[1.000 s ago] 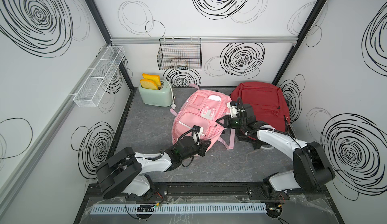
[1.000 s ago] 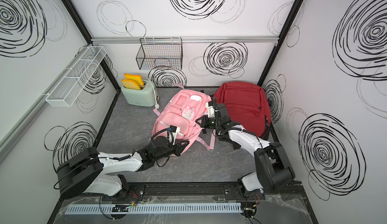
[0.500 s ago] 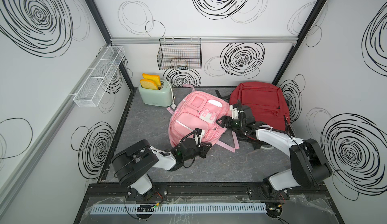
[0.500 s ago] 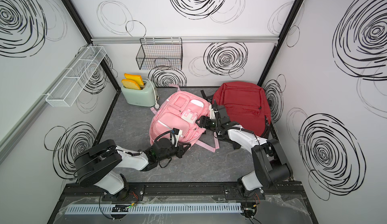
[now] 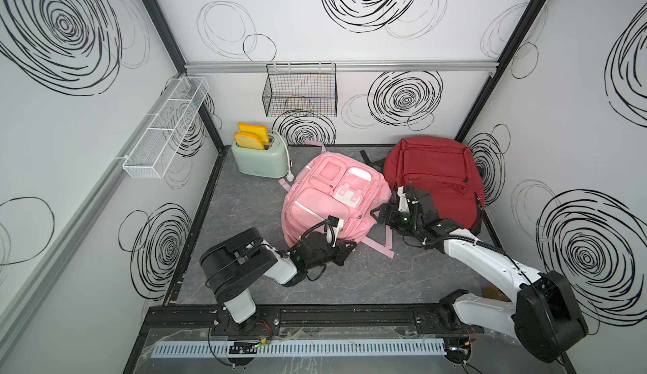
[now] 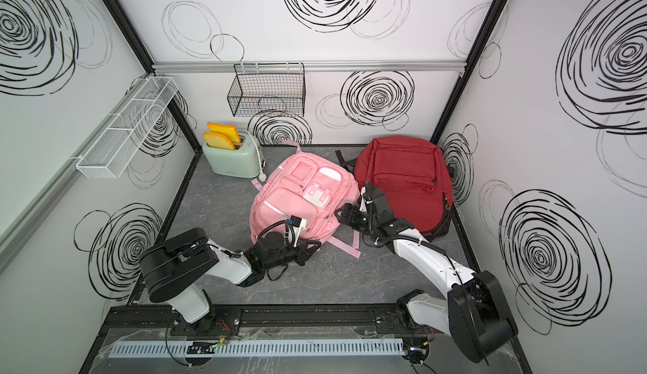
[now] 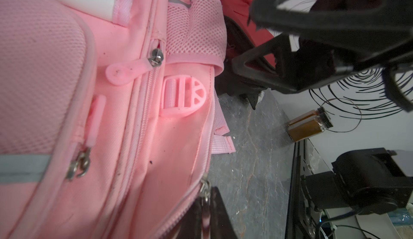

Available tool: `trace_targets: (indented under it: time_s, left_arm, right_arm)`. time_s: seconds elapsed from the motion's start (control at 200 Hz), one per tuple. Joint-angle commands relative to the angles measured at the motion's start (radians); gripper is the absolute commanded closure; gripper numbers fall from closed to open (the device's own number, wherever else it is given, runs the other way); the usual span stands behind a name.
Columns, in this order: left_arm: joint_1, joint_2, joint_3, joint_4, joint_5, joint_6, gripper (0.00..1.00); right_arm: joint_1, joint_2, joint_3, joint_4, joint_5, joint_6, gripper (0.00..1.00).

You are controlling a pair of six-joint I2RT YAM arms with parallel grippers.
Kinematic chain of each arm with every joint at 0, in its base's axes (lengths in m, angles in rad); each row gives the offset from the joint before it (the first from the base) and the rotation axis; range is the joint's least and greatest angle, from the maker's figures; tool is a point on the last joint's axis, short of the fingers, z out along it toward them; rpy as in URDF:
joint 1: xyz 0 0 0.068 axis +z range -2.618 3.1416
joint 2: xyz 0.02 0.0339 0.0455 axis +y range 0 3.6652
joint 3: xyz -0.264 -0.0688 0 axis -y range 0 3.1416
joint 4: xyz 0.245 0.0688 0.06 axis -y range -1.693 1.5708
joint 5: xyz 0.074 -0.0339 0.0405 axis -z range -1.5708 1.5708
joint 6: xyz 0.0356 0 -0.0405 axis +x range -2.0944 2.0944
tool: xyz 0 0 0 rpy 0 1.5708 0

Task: Zip up the backpack
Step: Zip the zipper on the backpack.

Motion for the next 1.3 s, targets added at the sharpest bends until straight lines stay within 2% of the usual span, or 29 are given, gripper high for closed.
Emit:
trace_targets:
  time_s: [0.0, 0.135, 0.275, 0.38, 0.465, 0.575, 0.705, 1.046, 1.296]
  left_arm:
    - [0.008, -0.032, -0.016, 0.098, 0.016, 0.027, 1.0]
    - [0.008, -0.051, -0.03, 0.103, 0.015, 0.028, 1.0]
    - [0.009, -0.071, -0.044, 0.1, 0.011, 0.034, 1.0]
    - [0.01, -0.081, -0.049, 0.098, 0.013, 0.036, 1.0]
    - [0.01, -0.089, -0.055, 0.098, 0.012, 0.037, 1.0]
    - [0.01, -0.092, -0.055, 0.097, 0.015, 0.039, 1.0]
    - [0.009, -0.096, -0.061, 0.099, 0.017, 0.038, 1.0]
    - [0.011, -0.13, -0.087, 0.091, -0.003, 0.042, 1.0]
    - [0.011, -0.166, -0.114, 0.073, -0.031, 0.047, 1.0]
  right_arm:
    - [0.069, 0.043, -0.014, 0.056, 0.019, 0.065, 0.19]
    - [0.123, 0.117, -0.019, 0.168, -0.003, 0.086, 0.19]
    - [0.121, 0.178, -0.009, 0.252, -0.031, 0.063, 0.2]
    - [0.109, 0.215, 0.02, 0.269, -0.052, 0.034, 0.27]
    - [0.099, 0.233, 0.032, 0.292, -0.067, 0.019, 0.41]
    - [0.089, 0.252, 0.054, 0.299, -0.083, -0.004, 0.74]
    - [0.088, 0.253, 0.094, 0.258, -0.066, -0.056, 1.0]
    - [0.09, 0.161, 0.208, 0.072, 0.054, -0.244, 1.0]
    - [0.056, 0.172, 0.314, -0.071, 0.134, -0.391, 1.0]
